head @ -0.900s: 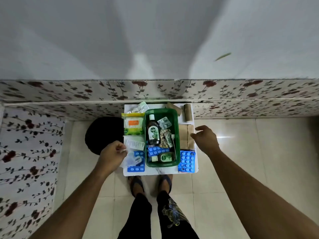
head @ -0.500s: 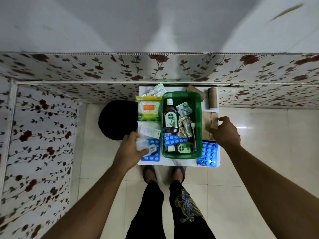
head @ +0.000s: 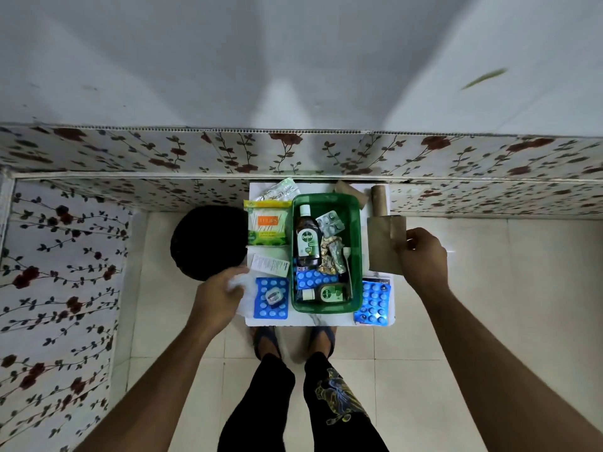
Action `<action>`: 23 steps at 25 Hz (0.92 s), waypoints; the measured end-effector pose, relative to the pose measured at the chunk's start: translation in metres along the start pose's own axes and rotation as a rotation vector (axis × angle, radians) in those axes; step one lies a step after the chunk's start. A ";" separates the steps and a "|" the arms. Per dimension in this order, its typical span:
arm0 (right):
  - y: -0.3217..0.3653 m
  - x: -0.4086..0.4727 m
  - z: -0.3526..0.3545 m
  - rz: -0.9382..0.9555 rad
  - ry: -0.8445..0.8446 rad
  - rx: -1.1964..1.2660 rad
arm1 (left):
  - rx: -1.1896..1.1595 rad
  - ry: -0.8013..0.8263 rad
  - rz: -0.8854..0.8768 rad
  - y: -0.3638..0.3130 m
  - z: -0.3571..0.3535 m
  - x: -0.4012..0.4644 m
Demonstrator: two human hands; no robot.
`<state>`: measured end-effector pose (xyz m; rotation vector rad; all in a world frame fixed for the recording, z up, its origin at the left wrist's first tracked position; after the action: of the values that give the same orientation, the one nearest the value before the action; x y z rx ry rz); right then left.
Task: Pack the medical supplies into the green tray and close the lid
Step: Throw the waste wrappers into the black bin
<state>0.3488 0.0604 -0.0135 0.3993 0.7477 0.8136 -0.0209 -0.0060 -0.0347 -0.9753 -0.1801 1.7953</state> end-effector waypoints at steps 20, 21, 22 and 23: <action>0.117 -0.066 -0.444 0.176 0.468 -0.255 | -0.329 0.021 0.411 0.250 -0.006 0.218; 0.111 -0.059 -0.459 0.168 0.461 -0.242 | -0.349 0.044 0.413 0.255 -0.012 0.229; 0.105 -0.052 -0.471 0.165 0.458 -0.226 | -0.396 0.071 0.427 0.259 -0.016 0.238; 0.101 -0.046 -0.482 0.160 0.461 -0.217 | -0.459 0.110 0.458 0.263 -0.018 0.246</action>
<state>-0.0759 0.1098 -0.2625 0.0725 1.0506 1.1454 -0.2290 0.0755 -0.3176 -1.5344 -0.3294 2.1570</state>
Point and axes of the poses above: each hand's wrist, its own x-axis towards the middle knuckle, its own z-axis out of the back of the hand, y = z × x, the point moved 2 cm from there along x, towards the middle knuckle, and after that the axes turned 8 degrees about x, right-handed, at the moved point
